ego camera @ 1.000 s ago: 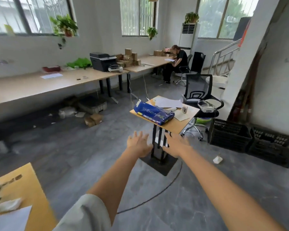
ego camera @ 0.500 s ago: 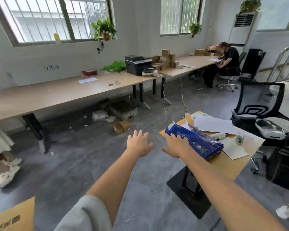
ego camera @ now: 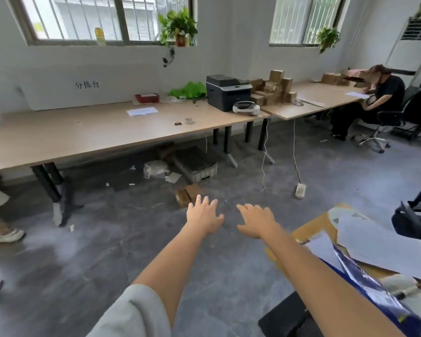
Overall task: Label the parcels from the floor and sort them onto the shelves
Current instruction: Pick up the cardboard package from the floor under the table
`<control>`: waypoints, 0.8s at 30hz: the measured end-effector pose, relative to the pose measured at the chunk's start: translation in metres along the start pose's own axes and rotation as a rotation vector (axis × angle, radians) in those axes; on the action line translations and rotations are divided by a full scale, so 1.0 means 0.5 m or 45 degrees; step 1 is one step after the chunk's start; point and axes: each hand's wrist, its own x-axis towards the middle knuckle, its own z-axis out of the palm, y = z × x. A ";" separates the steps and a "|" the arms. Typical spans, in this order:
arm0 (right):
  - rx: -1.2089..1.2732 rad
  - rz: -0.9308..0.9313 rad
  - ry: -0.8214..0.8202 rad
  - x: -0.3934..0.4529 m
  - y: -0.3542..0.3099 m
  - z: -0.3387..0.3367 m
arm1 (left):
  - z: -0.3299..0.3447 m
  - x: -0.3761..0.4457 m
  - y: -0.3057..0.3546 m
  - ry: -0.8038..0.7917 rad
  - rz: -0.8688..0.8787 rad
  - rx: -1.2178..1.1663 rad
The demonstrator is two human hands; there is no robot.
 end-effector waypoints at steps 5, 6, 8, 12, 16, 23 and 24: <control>0.008 -0.057 0.022 0.216 -0.008 -0.073 | -0.053 0.185 -0.063 0.004 -0.049 -0.027; 0.004 -0.065 0.018 0.261 -0.009 -0.082 | -0.057 0.221 -0.077 -0.003 -0.066 -0.029; 0.000 -0.092 0.009 0.354 -0.013 -0.096 | -0.061 0.294 -0.108 -0.014 -0.104 -0.033; -0.045 -0.167 -0.024 0.545 -0.010 -0.101 | -0.055 0.456 -0.162 -0.044 -0.165 -0.041; -0.057 -0.213 -0.066 0.760 0.010 -0.113 | -0.069 0.646 -0.202 -0.074 -0.241 -0.047; -0.158 -0.372 -0.083 1.087 0.028 -0.200 | -0.134 0.929 -0.271 -0.085 -0.360 -0.098; -0.157 -0.383 -0.091 1.126 0.023 -0.208 | -0.138 0.961 -0.284 -0.097 -0.379 -0.103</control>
